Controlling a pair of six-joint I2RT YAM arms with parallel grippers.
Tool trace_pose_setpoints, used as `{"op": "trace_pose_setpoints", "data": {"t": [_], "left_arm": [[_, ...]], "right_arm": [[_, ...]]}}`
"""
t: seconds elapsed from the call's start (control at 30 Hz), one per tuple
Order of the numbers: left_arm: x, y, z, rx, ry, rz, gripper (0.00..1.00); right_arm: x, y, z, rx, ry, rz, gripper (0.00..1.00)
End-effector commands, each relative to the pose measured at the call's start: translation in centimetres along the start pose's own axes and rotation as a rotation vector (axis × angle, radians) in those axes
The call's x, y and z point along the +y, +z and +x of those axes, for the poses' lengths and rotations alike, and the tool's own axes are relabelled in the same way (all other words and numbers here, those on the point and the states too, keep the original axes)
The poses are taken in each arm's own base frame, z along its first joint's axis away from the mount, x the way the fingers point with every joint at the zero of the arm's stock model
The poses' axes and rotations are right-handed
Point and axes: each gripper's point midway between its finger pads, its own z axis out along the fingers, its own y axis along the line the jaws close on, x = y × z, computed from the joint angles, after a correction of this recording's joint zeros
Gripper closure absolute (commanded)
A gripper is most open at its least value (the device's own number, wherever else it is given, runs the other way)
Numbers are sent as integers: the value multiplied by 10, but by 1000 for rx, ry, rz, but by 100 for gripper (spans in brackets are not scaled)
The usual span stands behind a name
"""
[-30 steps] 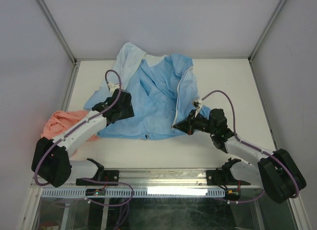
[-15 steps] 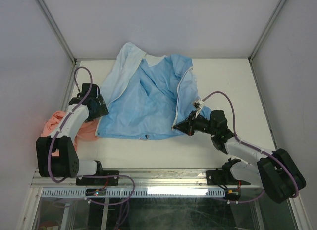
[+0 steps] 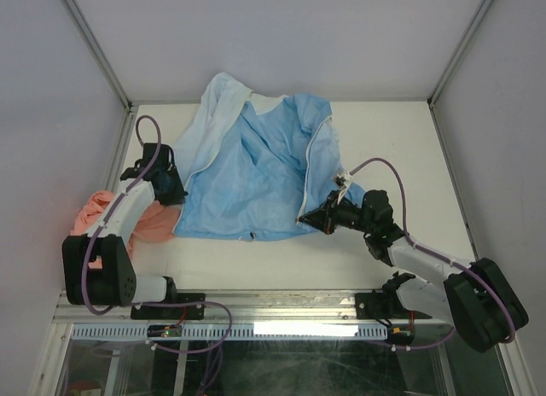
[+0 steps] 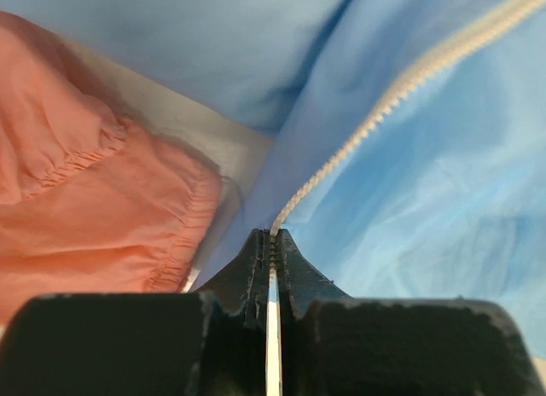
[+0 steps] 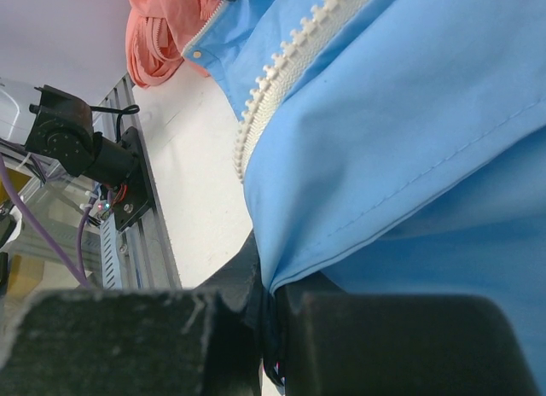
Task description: Zip up the jacket
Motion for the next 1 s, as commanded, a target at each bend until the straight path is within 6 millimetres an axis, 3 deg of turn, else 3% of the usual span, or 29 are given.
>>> {"op": "trace_pose_setpoints", "data": {"t": [0.0,0.1,0.27,0.43,0.53,0.63,0.7,0.87,0.97], "left_arm": [[-69,-57,-18,-133,43,181,100],[-111,-78,2,-115,39,234,100],[-177,-83,59,-30,66,323,100],[-245,-66,120,56,183,400,98],[-269,-49,151,103,248,402,94],[-278,-32,177,142,287,392,83],[-278,-28,183,158,298,389,75],[-270,-55,171,123,286,424,54],[-251,-69,178,160,294,405,48]], "right_arm": [[8,-2,-21,-75,-66,-20,100],[7,-3,-22,-75,-73,-7,100],[4,-4,-22,-79,-80,16,100],[1,-4,-22,-80,-77,31,100],[-1,-4,-21,-78,-72,39,100],[-4,-3,-20,-75,-70,50,100],[-6,-4,-19,-72,-69,60,100],[-9,-3,-18,-64,-63,72,100],[-9,-2,-17,-61,-60,70,100]]}}
